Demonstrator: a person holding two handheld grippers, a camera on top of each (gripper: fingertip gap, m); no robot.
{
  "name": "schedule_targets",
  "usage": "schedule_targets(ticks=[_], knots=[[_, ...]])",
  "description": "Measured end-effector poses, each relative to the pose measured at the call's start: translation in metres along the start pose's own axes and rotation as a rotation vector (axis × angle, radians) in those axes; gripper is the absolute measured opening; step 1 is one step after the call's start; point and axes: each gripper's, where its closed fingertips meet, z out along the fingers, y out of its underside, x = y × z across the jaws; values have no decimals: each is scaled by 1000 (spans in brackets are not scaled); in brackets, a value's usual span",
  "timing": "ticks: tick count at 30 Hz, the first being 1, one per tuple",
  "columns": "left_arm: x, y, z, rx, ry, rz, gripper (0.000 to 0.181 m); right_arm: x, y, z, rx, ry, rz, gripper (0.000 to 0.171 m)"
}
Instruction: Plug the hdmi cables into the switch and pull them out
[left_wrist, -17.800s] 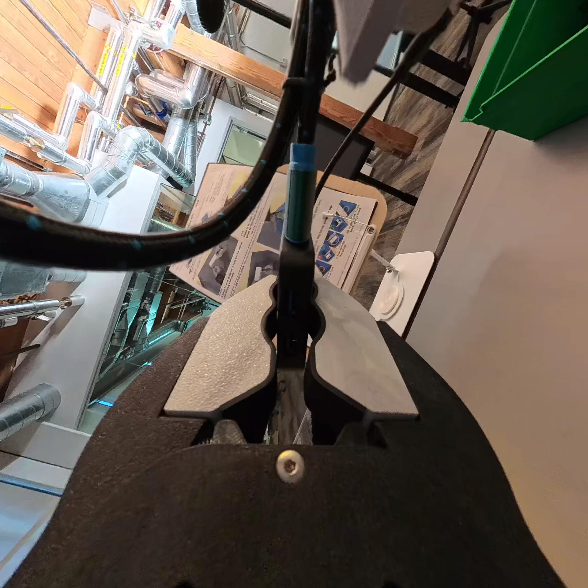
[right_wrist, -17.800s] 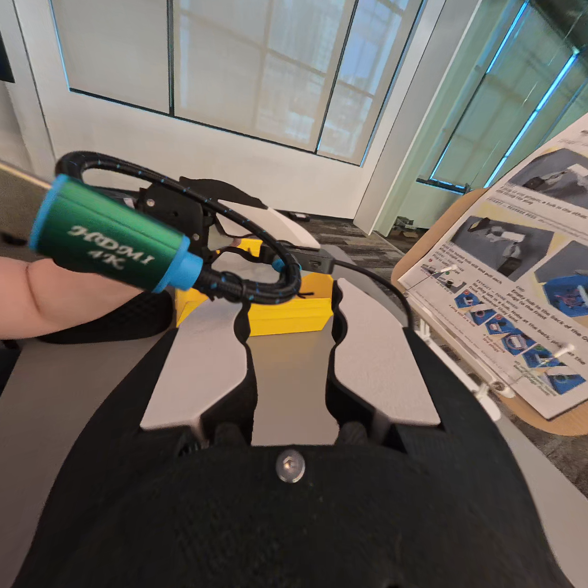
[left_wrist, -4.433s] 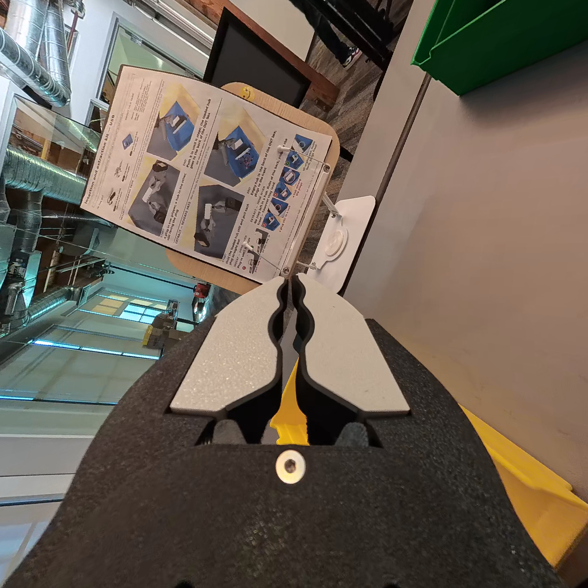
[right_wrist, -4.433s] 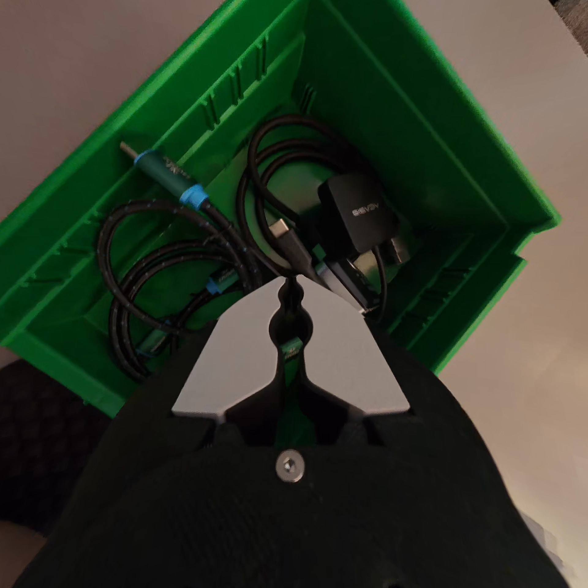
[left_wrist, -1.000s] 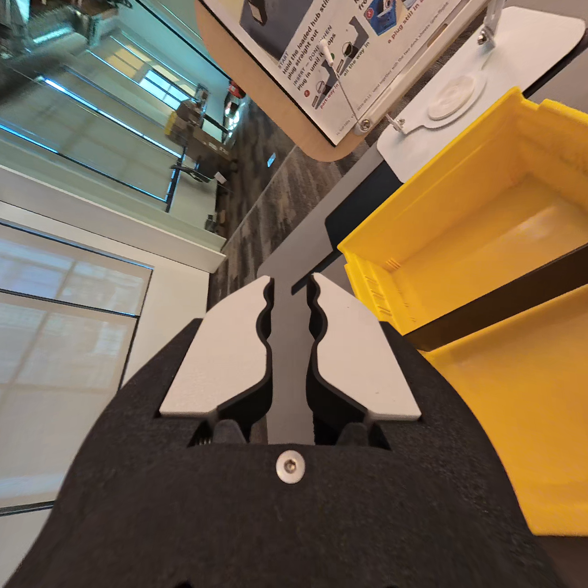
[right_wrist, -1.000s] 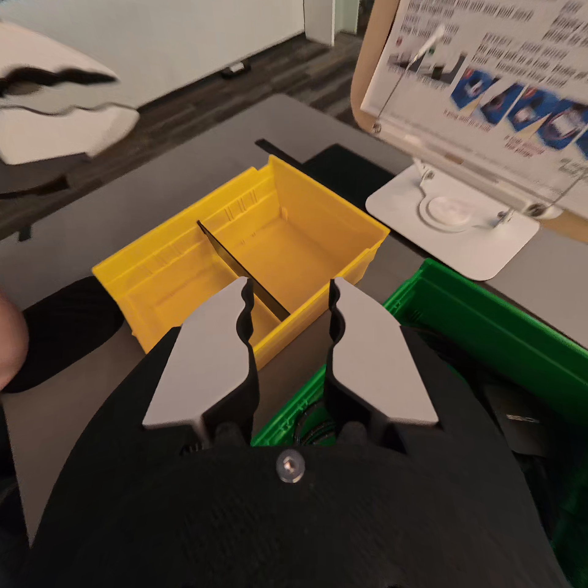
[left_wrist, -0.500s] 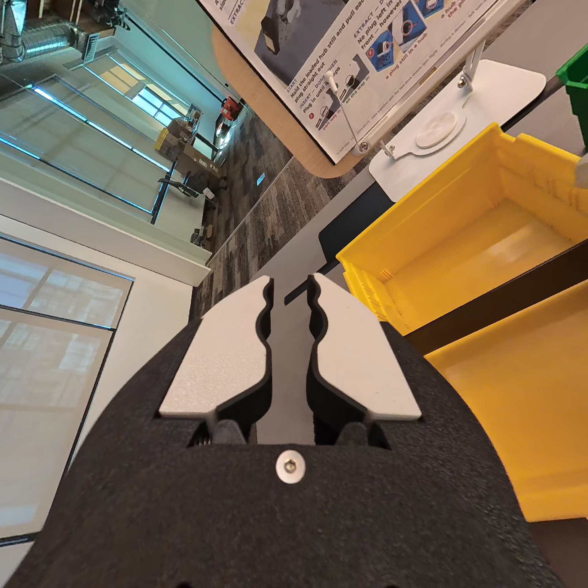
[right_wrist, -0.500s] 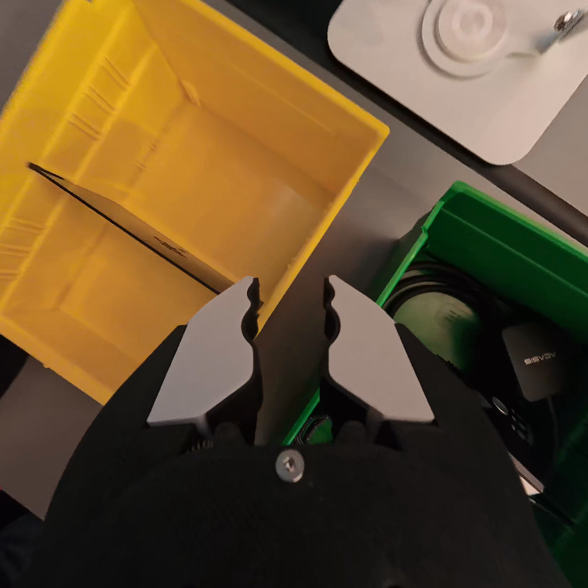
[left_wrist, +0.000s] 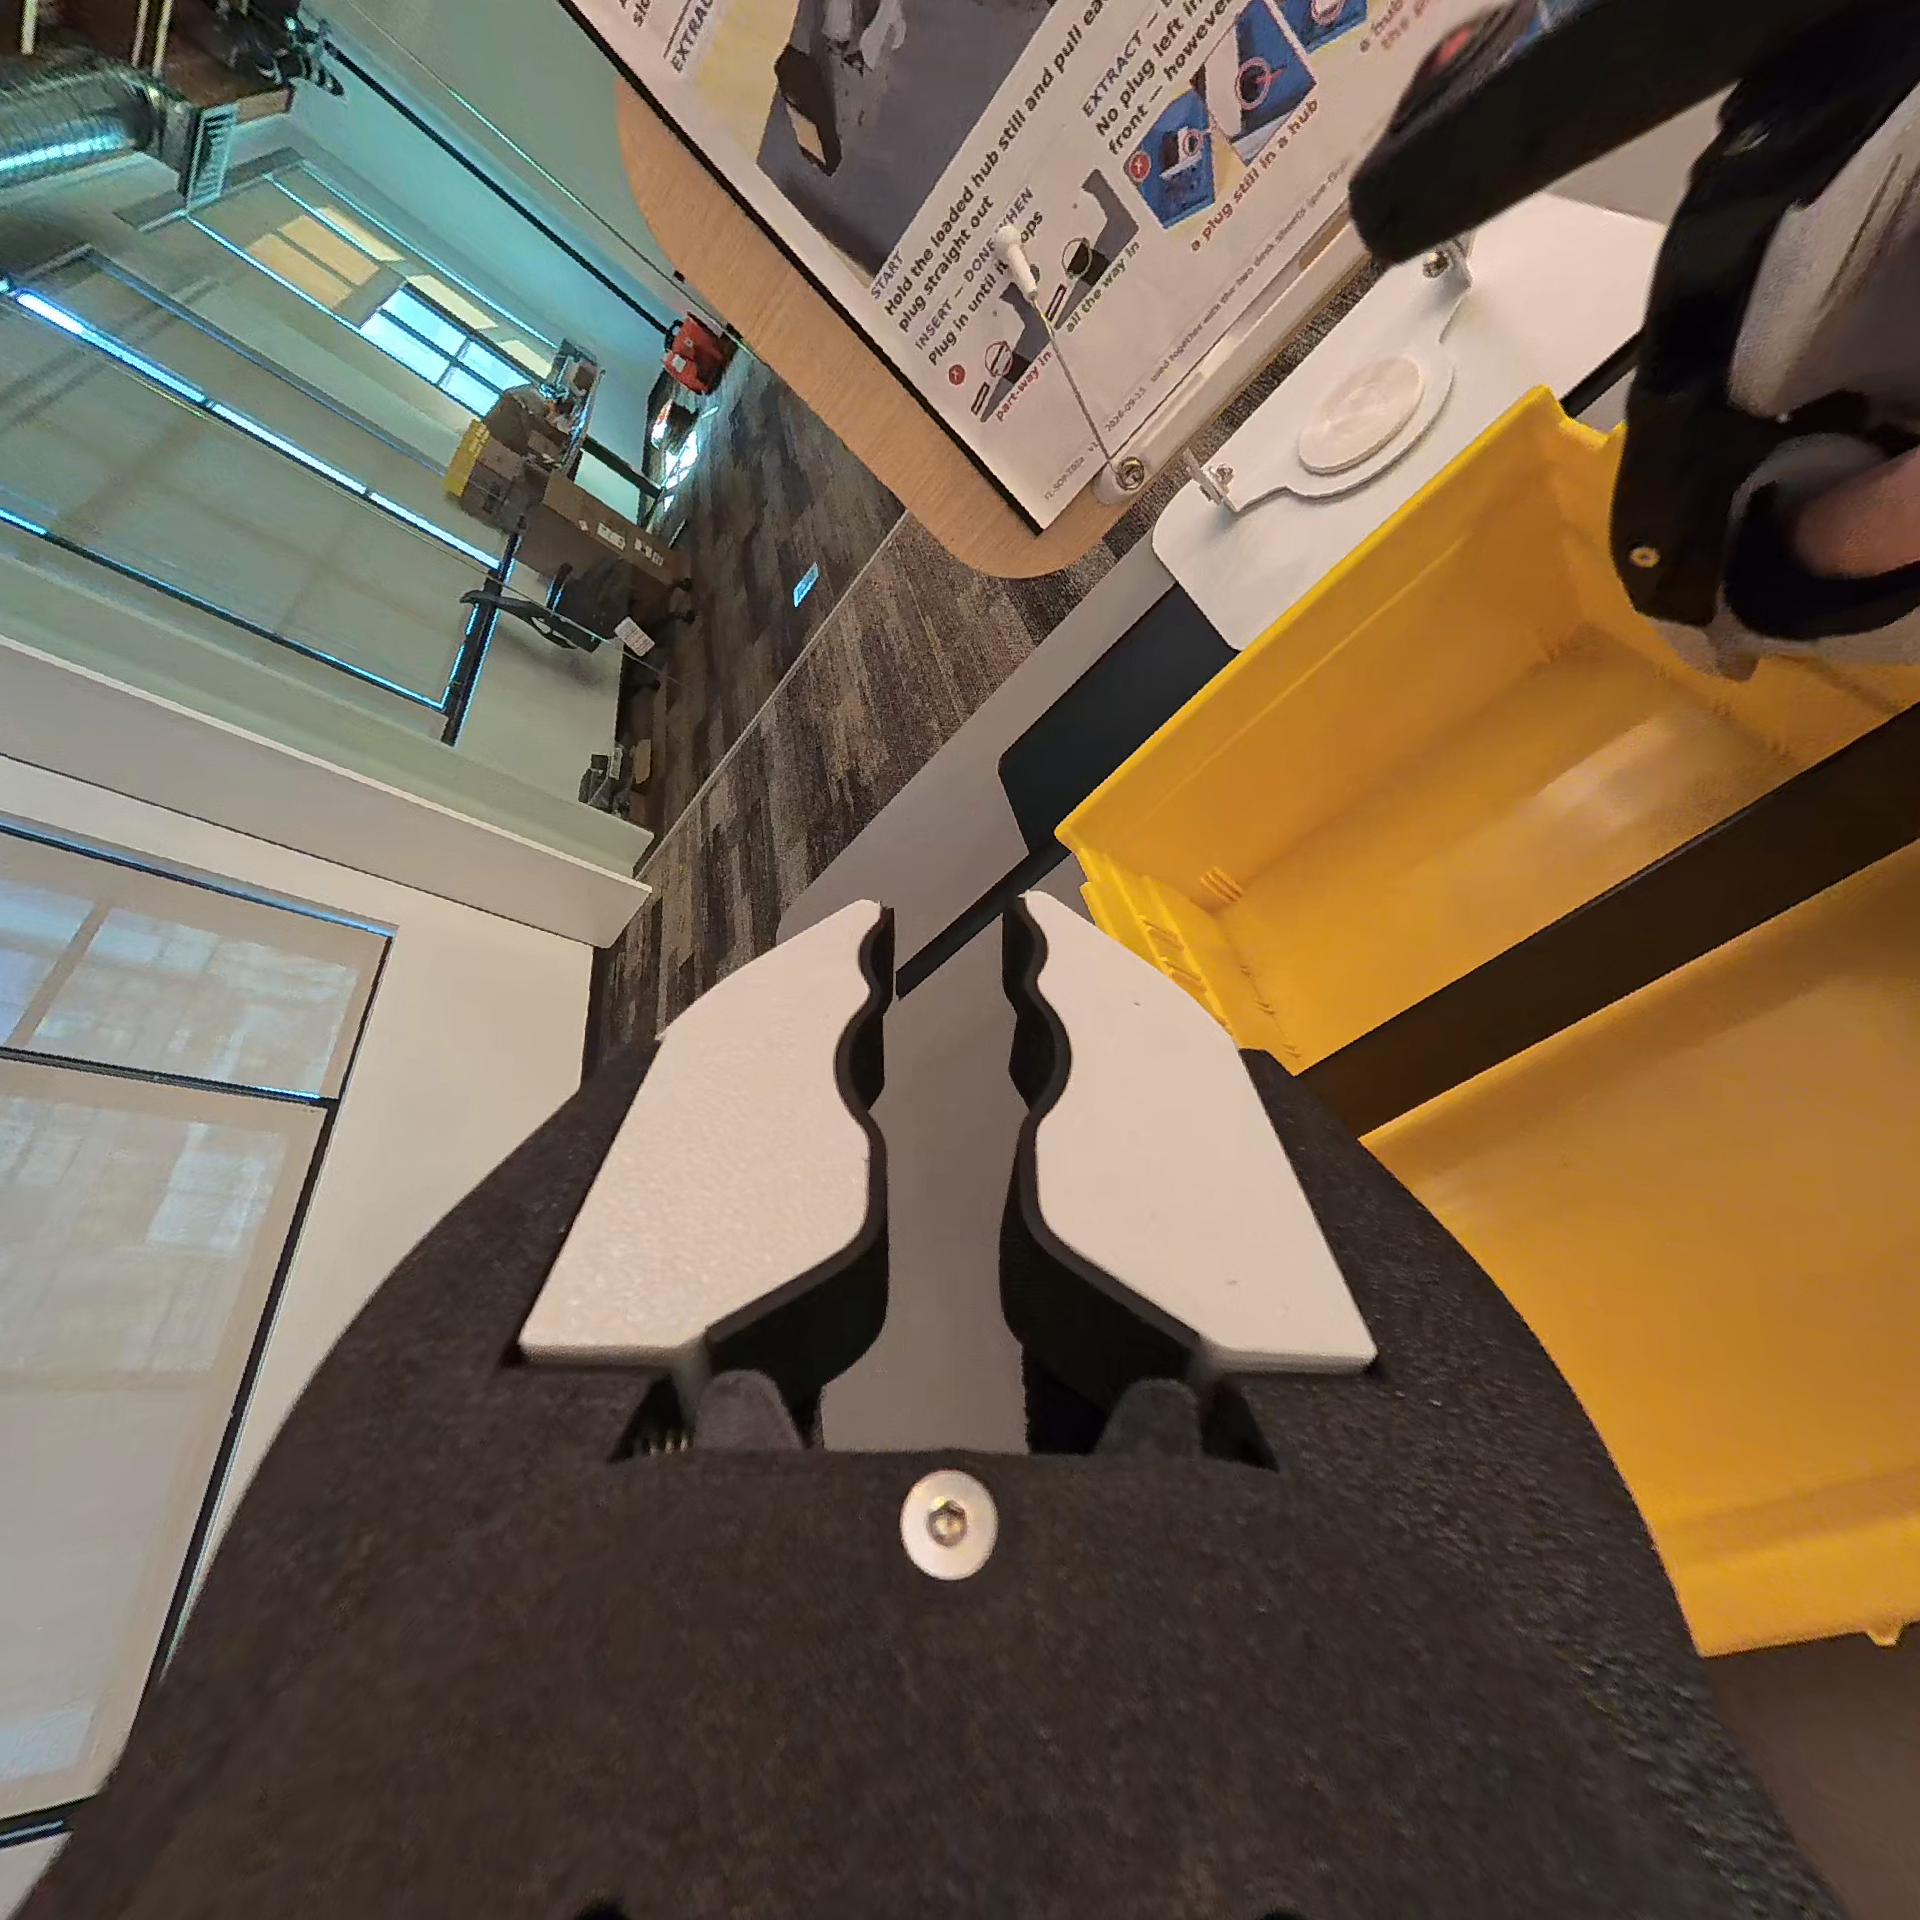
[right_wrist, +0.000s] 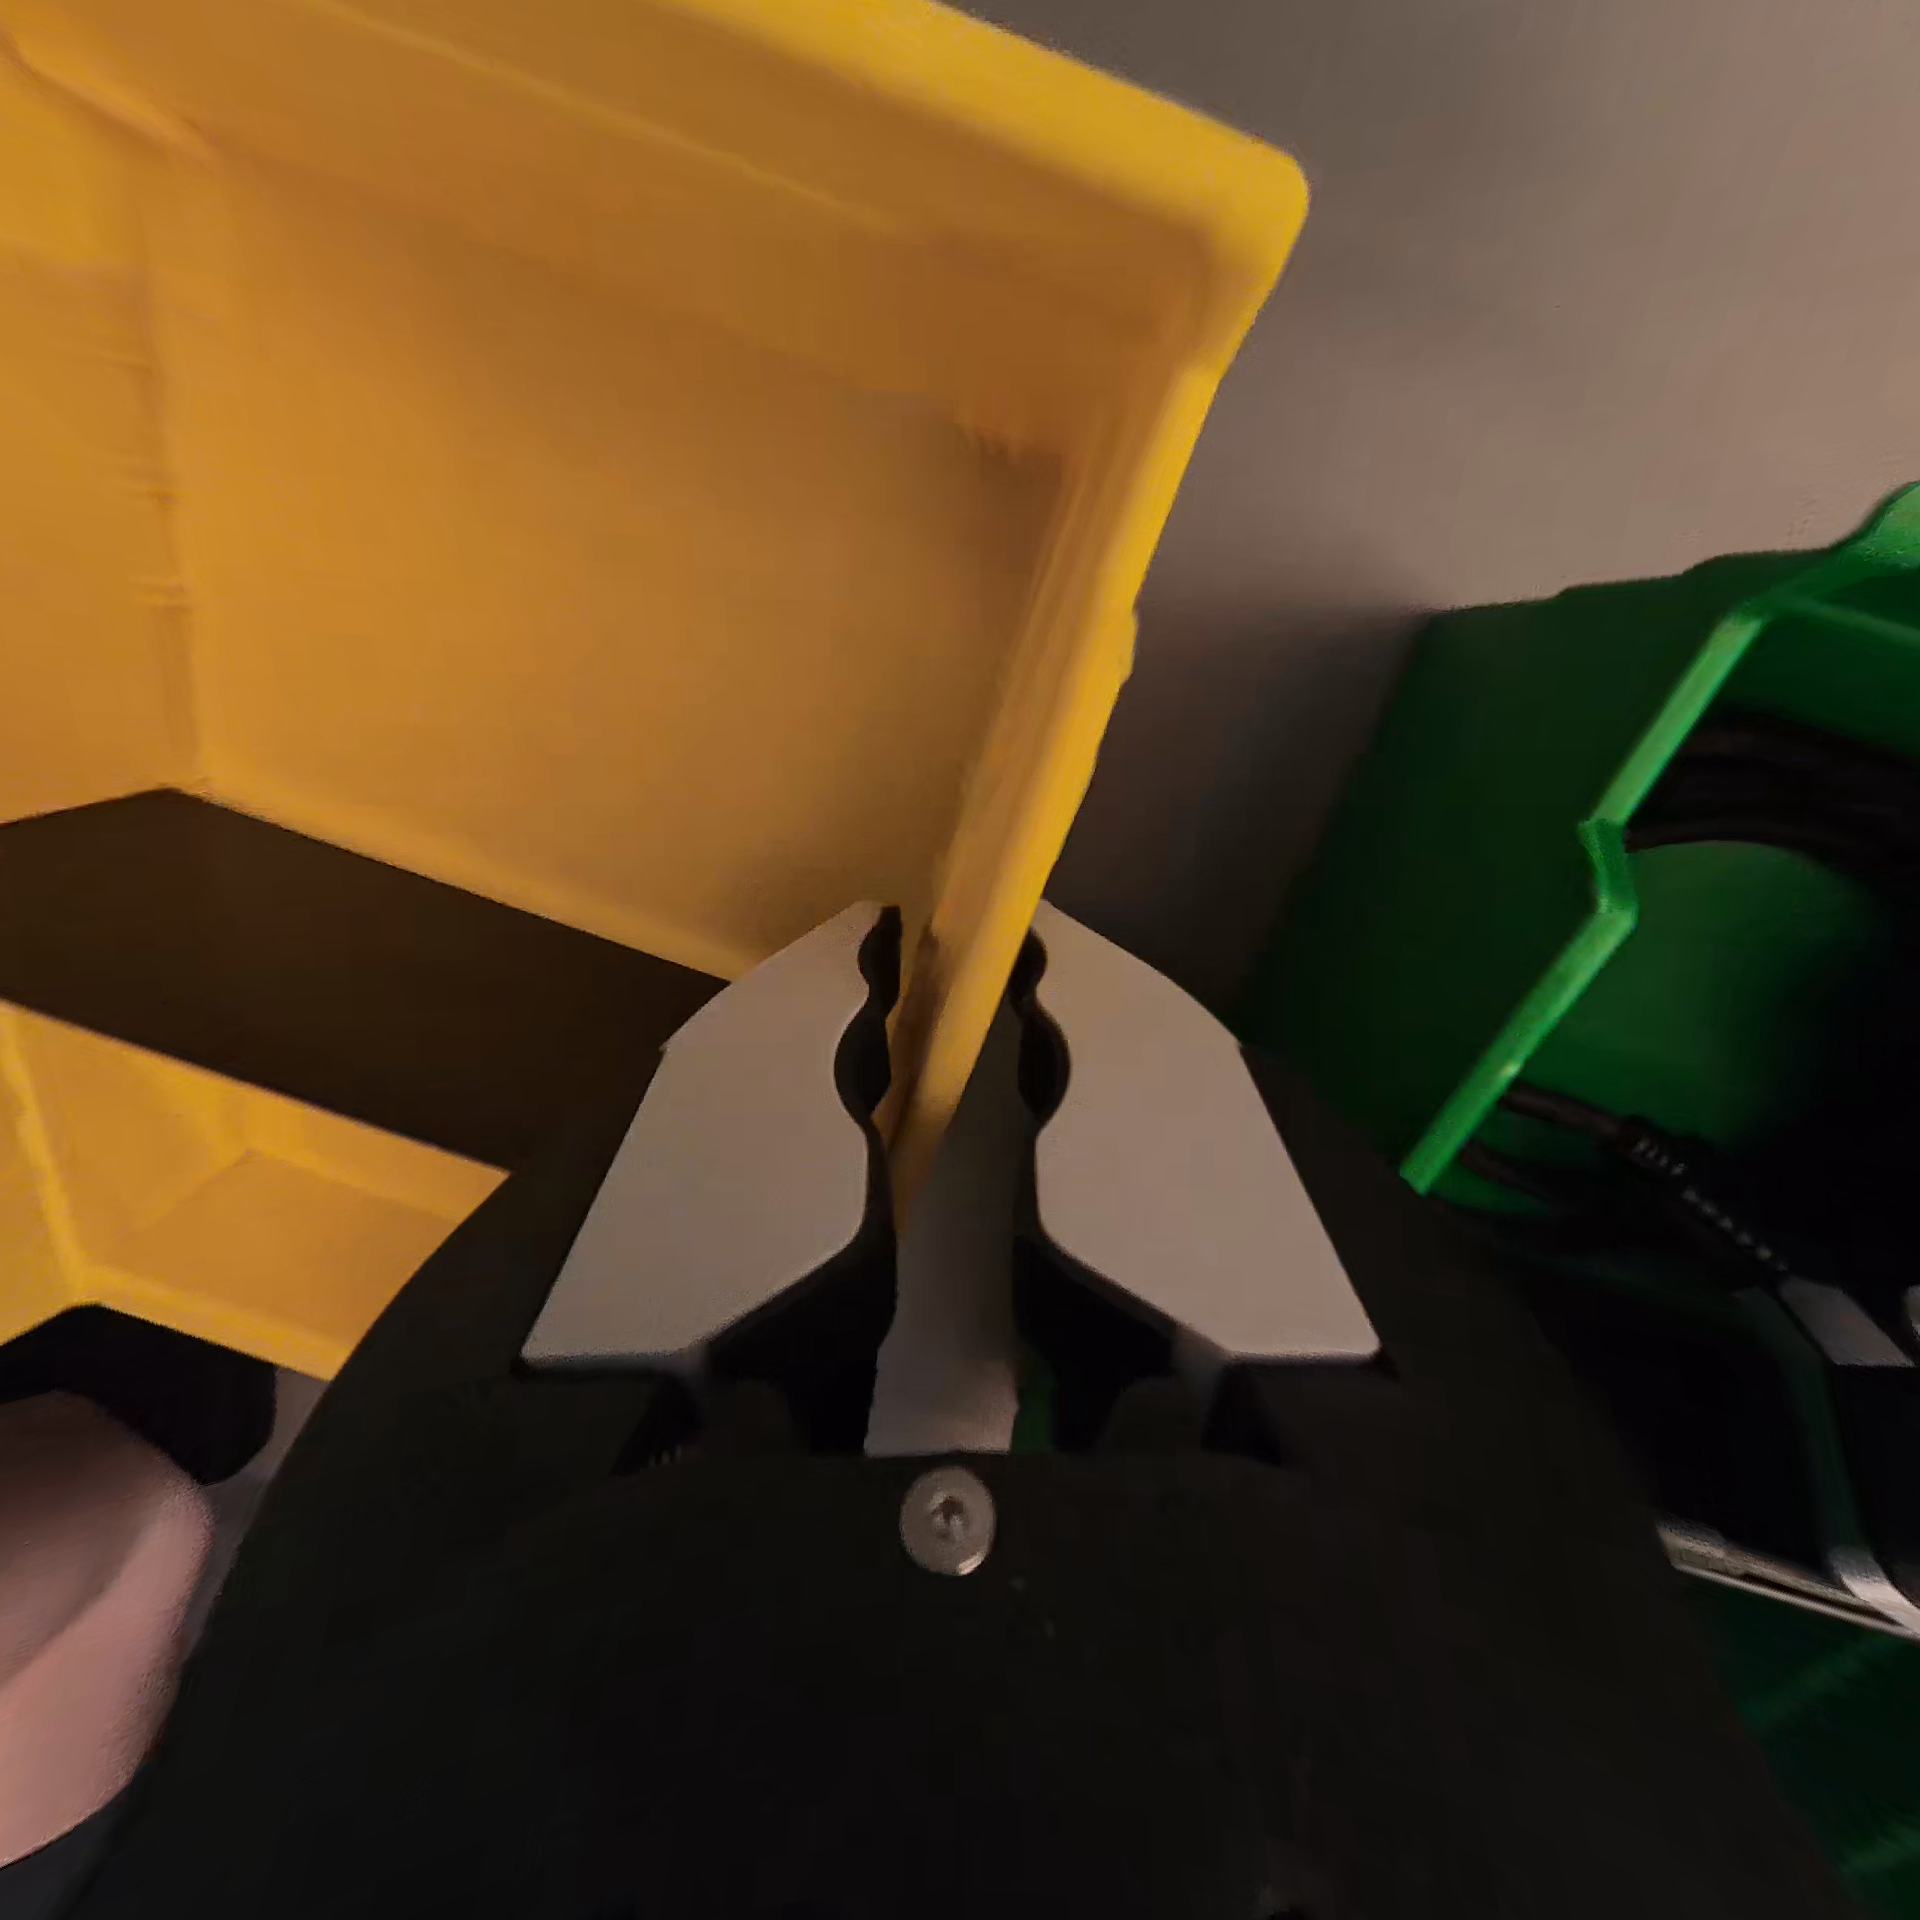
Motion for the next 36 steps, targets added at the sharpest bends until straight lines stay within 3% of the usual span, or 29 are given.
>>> schedule_targets(ticks=[8, 17, 20, 25, 31, 36], knots=[[5, 2, 3, -16, 21, 19, 20, 3, -5, 9, -72, 93, 60, 14], [11, 1, 1, -8, 53, 29, 20, 0, -6, 10, -76, 43, 99, 8], [11, 0, -1, 0, 59, 27, 19, -8, -7, 10, -75, -45, 141, 6], [11, 1, -7, 8, 95, 0, 19, -15, 1, 8, -154, -72, 125, 8], [6, -3, -31, 64, 152, -80, 19, -23, 5, -17, -250, -61, 94, 8], [-26, -3, -71, 141, 45, -189, 20, -24, -1, -63, -276, -113, 90, 8]])
